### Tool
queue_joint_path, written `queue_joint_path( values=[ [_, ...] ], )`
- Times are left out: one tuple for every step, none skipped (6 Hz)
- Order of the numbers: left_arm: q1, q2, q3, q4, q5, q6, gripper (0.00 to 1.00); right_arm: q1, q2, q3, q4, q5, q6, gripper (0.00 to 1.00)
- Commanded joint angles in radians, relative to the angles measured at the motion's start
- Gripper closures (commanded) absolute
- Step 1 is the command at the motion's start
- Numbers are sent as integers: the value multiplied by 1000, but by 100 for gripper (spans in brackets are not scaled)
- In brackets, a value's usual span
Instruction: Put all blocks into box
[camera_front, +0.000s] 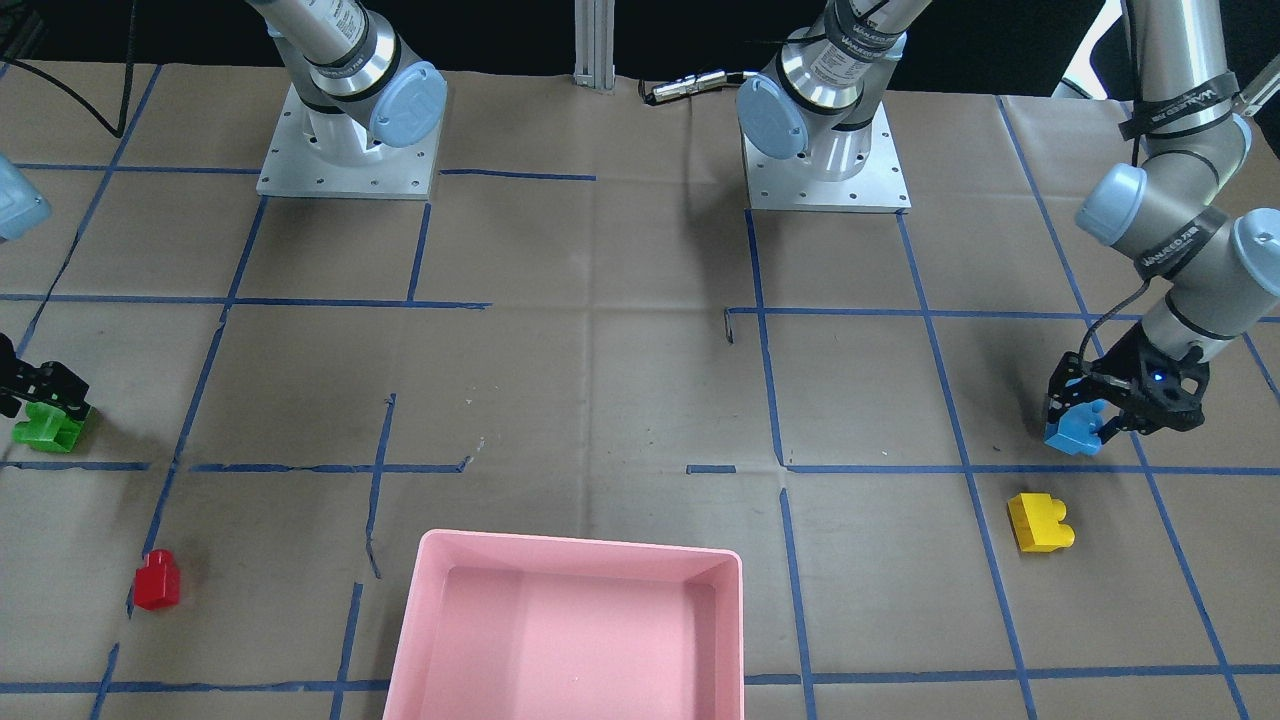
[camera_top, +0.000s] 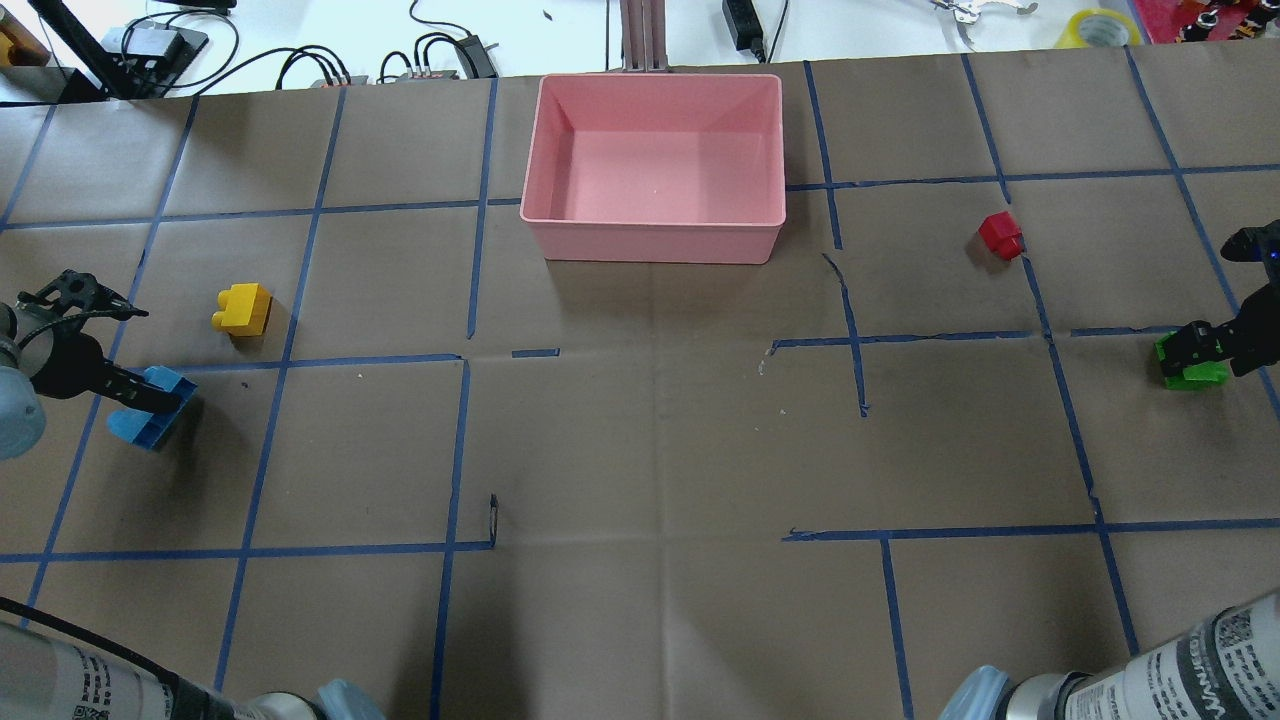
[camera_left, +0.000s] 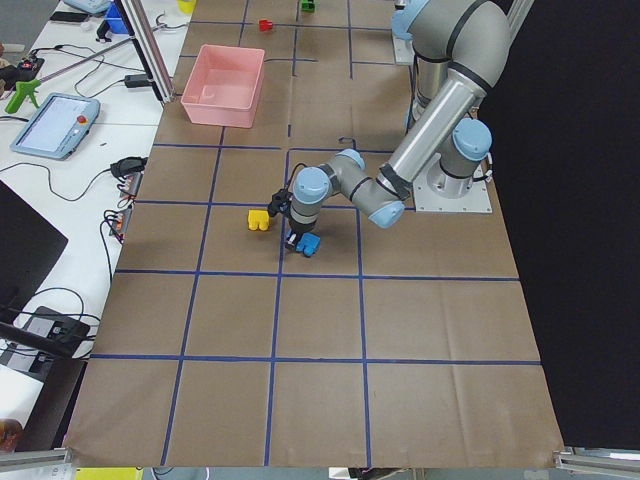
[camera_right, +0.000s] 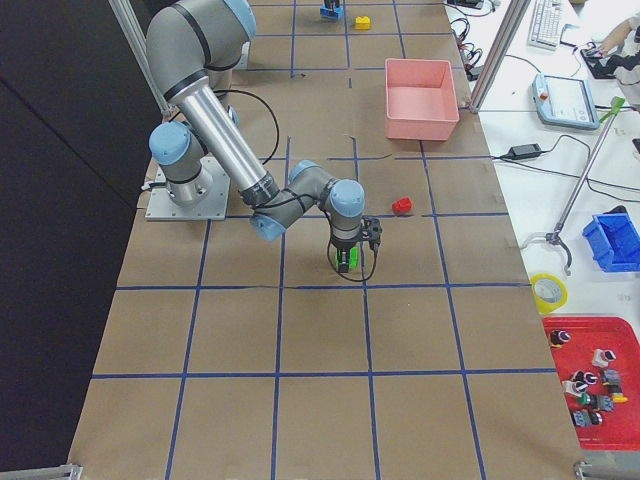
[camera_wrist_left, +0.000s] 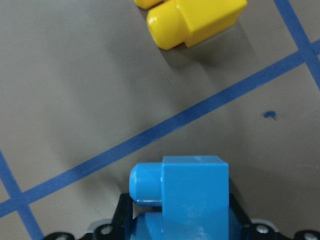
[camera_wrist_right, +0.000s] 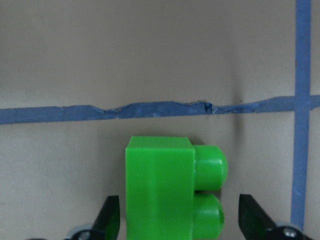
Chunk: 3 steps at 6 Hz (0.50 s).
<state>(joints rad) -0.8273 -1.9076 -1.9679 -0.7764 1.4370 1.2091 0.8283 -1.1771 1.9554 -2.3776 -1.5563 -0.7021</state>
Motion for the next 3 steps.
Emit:
queue_joint_path(
  values=[
    [-67,41,260,-353,3,-95,76,0,4,-7,0,1,1,15],
    [-126,24,422,-520,3,-202,77,0,7,-10,-3,1,1,15],
    [-200,18,505,-587,3,-335,78,0,19,-19,-3,1,1,15]
  ],
)
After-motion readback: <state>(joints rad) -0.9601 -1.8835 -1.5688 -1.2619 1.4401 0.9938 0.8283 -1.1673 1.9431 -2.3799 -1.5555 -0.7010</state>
